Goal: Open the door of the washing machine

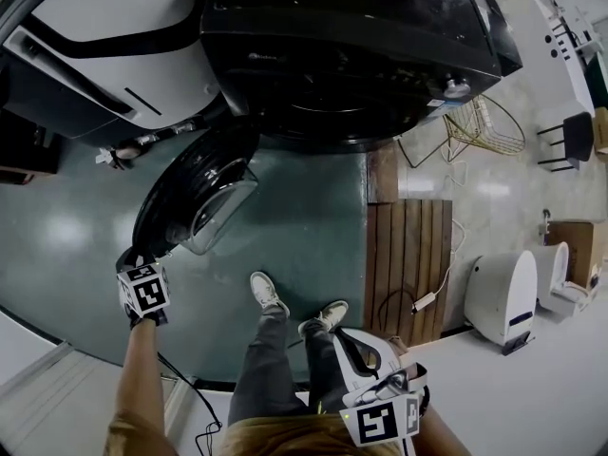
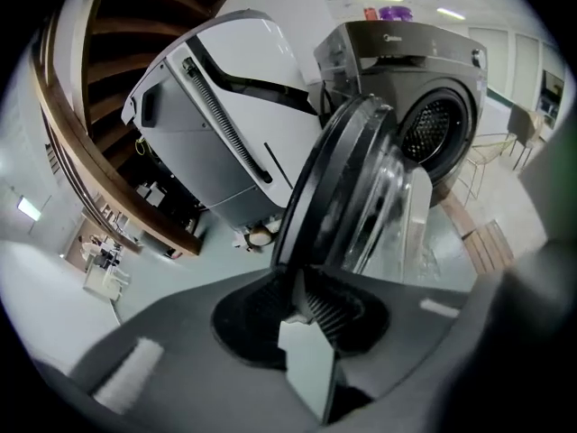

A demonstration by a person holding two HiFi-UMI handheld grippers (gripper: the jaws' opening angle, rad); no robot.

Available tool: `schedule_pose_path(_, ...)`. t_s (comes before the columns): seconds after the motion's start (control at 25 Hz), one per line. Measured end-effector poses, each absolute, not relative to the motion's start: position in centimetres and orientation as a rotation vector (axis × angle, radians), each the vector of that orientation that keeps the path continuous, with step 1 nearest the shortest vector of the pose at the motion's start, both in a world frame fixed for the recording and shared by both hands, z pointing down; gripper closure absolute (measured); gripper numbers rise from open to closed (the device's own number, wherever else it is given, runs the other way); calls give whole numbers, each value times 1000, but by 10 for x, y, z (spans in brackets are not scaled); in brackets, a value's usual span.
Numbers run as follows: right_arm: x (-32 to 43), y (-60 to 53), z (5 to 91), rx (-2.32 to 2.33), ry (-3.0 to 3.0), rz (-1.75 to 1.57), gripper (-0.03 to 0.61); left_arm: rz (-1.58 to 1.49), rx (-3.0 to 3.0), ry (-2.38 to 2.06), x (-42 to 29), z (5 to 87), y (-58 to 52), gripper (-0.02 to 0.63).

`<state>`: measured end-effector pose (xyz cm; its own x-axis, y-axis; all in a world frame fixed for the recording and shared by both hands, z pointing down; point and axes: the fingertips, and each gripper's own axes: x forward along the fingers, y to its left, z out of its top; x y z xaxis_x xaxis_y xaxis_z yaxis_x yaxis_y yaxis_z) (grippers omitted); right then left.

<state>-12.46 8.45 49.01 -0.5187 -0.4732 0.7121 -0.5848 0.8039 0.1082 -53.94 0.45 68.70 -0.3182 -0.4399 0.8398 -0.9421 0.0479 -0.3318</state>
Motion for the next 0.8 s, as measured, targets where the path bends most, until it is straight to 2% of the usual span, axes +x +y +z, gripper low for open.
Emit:
schedule_pose_path(0.16, -144, 73, 487, 800, -2203, 170, 574, 1204, 1384, -1832, -560, 687, -23, 523)
schedule_pose_path(0.4, -170, 62, 479, 837, -2191, 165, 574, 1167, 1417, -1856, -586, 682, -64, 523)
schedule_pose_path(0.8, -157, 49, 458, 915, -2158, 122, 574, 1174, 1472, -1892, -591, 661, -98, 523)
